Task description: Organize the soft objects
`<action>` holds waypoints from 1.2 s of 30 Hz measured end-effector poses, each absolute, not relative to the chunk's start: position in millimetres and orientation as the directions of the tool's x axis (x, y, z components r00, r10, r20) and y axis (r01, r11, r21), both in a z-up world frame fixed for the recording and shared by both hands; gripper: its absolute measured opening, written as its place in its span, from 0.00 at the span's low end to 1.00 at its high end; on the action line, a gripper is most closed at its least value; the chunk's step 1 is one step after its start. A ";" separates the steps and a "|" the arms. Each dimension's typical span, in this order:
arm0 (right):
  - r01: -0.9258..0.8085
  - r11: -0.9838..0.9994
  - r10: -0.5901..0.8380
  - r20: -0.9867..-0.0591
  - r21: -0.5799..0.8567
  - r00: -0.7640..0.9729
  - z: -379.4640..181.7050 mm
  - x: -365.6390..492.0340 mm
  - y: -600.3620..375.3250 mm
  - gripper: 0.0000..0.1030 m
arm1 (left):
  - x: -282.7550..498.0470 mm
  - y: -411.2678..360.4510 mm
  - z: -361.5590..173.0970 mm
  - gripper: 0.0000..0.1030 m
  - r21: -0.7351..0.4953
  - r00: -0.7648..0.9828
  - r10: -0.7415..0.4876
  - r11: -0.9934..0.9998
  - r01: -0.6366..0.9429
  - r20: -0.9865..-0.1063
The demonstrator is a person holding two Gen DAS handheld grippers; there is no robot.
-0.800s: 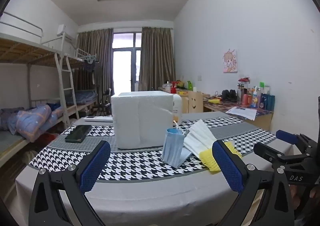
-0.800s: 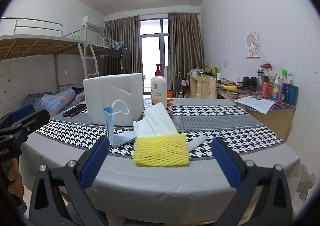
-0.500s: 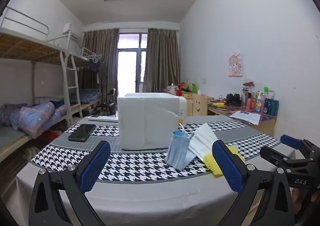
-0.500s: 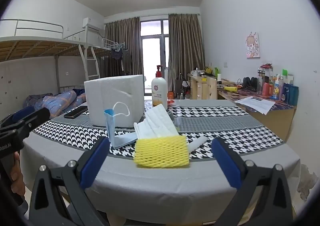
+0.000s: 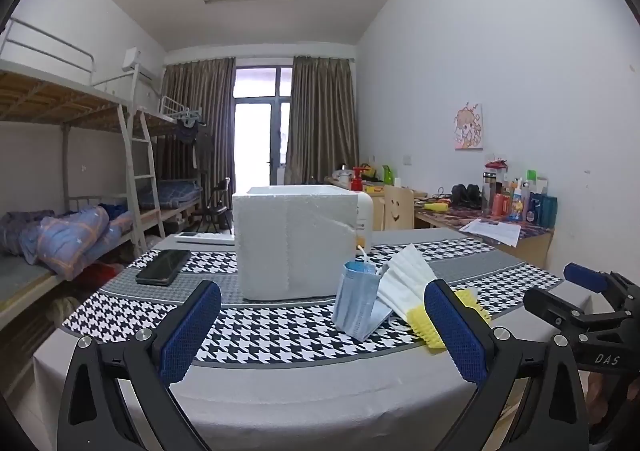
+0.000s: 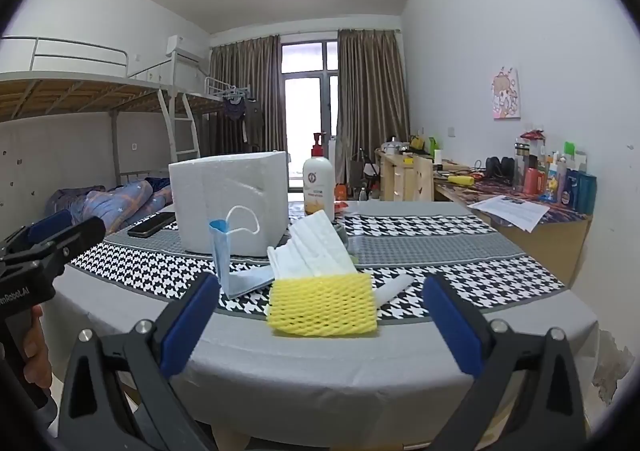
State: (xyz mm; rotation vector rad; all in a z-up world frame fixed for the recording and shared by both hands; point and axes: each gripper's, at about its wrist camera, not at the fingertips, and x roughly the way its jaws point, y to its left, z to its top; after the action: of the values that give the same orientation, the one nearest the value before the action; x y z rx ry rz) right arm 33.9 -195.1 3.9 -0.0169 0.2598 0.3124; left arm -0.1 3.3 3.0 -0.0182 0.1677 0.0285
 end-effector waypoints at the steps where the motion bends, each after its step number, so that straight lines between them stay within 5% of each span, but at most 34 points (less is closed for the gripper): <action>1: -0.306 0.952 0.302 -0.256 0.025 0.918 4.0 33.7 -195.2 1.00 | -0.1 3.2 2.9 0.99 -0.015 0.986 0.027 0.999 -0.030 -0.167; 36: -0.303 0.953 0.298 -0.255 0.019 0.920 5.4 33.1 -196.3 1.00 | 7.0 8.0 1.4 0.99 -0.020 0.980 0.043 0.999 -0.048 -0.195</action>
State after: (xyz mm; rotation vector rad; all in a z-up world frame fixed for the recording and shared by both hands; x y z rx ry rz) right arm 33.1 -196.3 5.4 -0.0212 0.2591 0.3091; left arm 7.0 8.0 1.4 -0.0251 0.1957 0.0457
